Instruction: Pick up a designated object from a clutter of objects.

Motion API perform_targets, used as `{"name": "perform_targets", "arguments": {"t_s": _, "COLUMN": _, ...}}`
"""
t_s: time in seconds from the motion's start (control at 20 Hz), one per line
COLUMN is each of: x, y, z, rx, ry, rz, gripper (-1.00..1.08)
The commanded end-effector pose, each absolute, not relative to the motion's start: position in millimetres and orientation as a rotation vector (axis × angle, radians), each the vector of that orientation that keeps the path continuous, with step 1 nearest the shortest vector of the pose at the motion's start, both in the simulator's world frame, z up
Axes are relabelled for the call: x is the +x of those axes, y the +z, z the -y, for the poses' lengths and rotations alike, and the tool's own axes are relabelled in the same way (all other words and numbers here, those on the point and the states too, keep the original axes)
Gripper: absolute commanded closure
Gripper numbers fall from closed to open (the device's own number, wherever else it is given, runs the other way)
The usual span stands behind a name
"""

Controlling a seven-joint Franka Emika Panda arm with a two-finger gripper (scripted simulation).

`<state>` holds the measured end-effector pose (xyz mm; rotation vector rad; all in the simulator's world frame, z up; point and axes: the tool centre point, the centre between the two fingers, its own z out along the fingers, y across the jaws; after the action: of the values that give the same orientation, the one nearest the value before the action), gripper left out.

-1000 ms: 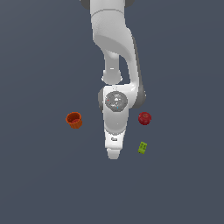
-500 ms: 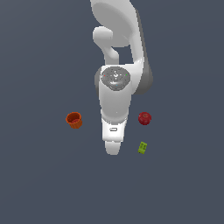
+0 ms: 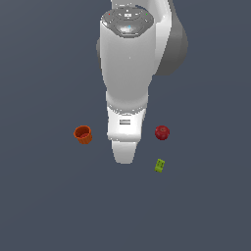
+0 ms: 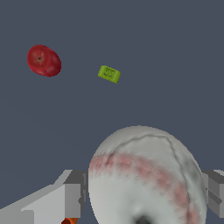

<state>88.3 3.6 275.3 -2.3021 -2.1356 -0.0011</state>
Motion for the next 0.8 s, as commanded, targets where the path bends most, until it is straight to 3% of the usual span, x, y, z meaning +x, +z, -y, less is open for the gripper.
{"name": "perform_targets", "arguments": {"t_s": 0.0, "x": 91.6, "y": 303.1, "z": -2.4, "rx": -2.302, "ry": -0.003, "rz": 2.136, "gripper": 1.08}}
{"name": "perform_targets", "arguments": {"t_s": 0.75, "x": 110.8, "y": 418.2, "z": 4.3, "rx": -2.305, "ry": -0.001, "rz": 2.134, "gripper": 1.08}}
